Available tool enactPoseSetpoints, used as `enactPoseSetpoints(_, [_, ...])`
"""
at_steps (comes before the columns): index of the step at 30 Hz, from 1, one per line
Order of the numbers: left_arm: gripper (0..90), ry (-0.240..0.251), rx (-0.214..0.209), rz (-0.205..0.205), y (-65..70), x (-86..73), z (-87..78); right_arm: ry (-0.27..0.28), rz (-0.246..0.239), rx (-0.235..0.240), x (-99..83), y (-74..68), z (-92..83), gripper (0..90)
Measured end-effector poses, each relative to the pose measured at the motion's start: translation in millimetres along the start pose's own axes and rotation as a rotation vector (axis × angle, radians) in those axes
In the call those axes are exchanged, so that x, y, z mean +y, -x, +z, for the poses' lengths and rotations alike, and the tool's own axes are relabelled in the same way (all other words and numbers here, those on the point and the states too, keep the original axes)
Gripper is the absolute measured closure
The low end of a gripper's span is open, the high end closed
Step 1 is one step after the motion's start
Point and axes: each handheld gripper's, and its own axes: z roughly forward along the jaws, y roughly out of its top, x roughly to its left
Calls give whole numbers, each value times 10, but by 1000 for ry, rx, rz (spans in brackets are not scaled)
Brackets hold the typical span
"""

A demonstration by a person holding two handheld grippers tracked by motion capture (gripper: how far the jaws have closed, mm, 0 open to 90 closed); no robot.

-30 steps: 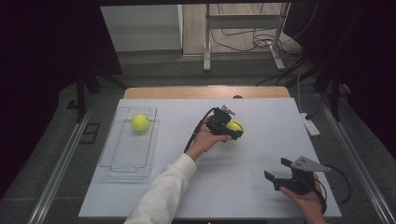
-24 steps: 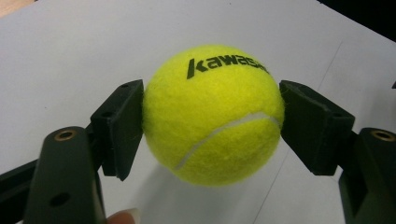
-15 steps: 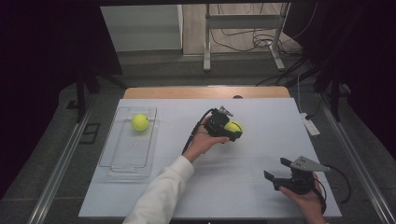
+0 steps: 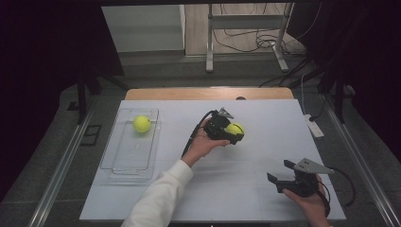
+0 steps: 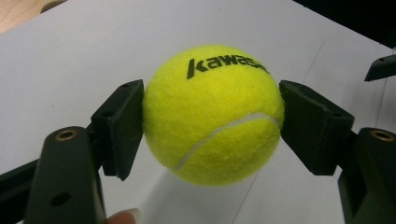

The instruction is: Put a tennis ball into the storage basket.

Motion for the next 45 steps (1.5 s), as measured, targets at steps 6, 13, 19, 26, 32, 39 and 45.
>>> enactPoseSetpoints(6, [275,20,-2,-2,5,-38,-99,-1,-1,2,-2,-1,3,130])
enactPoseSetpoints(13, [275,28,2,-5,-8,-90,-176,-3,-3,0,1,-10,3,130])
enactPoseSetpoints(19, [275,36,7,-11,-33,-134,-246,-4,-4,-2,1,-10,7,130])
enactPoseSetpoints(26, [275,56,6,-13,-29,-172,-339,-9,-4,-6,-1,-9,11,130])
enactPoseSetpoints(32, [275,62,9,-17,-25,-201,-380,-9,-6,-7,1,-16,10,130])
enactPoseSetpoints(39, [275,73,13,-19,-28,-236,-435,-10,-7,-5,0,-18,14,130])
enactPoseSetpoints(45, [275,78,20,-22,-42,-265,-471,-11,-8,-6,-1,-19,14,130])
